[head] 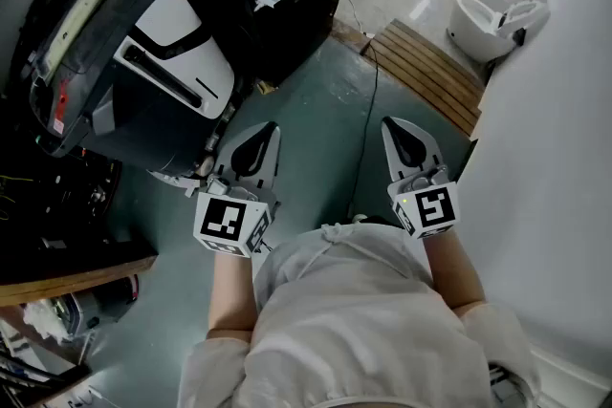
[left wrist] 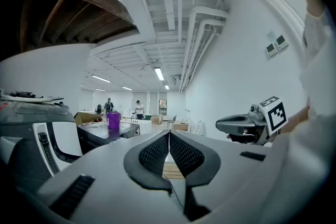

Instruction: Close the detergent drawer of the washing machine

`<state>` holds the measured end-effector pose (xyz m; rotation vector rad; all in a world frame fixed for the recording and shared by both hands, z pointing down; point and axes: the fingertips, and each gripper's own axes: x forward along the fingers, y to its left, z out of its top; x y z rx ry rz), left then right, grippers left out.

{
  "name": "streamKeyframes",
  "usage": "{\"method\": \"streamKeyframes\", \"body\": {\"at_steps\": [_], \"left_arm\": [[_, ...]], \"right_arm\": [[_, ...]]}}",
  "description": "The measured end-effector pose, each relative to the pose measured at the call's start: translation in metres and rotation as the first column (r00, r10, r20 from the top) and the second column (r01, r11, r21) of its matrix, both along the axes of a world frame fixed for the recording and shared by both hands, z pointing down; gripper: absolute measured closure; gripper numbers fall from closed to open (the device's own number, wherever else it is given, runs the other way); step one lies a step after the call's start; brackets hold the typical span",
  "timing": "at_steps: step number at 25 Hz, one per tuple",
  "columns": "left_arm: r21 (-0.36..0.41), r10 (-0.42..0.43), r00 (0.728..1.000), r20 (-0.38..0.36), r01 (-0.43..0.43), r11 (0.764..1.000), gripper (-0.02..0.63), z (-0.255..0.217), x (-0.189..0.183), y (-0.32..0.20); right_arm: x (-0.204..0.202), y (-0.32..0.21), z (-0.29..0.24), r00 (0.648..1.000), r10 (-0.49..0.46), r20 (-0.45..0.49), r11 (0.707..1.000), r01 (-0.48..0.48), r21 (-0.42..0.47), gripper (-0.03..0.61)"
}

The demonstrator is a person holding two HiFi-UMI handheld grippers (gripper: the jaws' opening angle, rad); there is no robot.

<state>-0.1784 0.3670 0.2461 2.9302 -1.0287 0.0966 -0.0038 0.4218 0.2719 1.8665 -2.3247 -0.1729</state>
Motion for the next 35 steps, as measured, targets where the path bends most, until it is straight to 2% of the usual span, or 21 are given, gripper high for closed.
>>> {"method": "streamKeyframes", "body": {"at_steps": [8, 16, 21, 27, 35], "left_arm": [[-0.003, -0.008, 1.000, -0.008, 0.008, 1.000, 0.594, 0.002, -0.006, -0.005], [-0.026, -0.011, 1.000, -0.011, 0.010, 1.000, 0.594, 0.007, -0.003, -0.012], [-0.045, -0.026, 1.000, -0.002, 0.025, 0.999, 0.594, 0.022, 0.004, -0.027], [-0.085, -0.070, 0.997, 0.034, 0.073, 0.994, 0.594, 0.042, 0.033, -0.065], [-0.094, -0.191, 0.977, 0.099, 0.201, 0.975, 0.594, 0.048, 0.103, -0.150]], "right_arm": [[-0.005, -0.002, -0.004, 1.000, -0.001, -0.003, 1.000, 0.001, 0.027, 0.577], [-0.003, -0.011, 0.003, 1.000, 0.010, 0.016, 1.000, -0.010, 0.008, 0.575], [0.001, -0.024, 0.014, 0.999, -0.034, -0.027, 0.999, 0.033, -0.014, 0.574], [0.041, -0.069, 0.031, 0.998, -0.053, 0.019, 0.998, 0.054, -0.041, 0.574], [0.125, -0.184, 0.042, 0.982, -0.189, 0.015, 0.978, 0.190, -0.082, 0.574]]}}
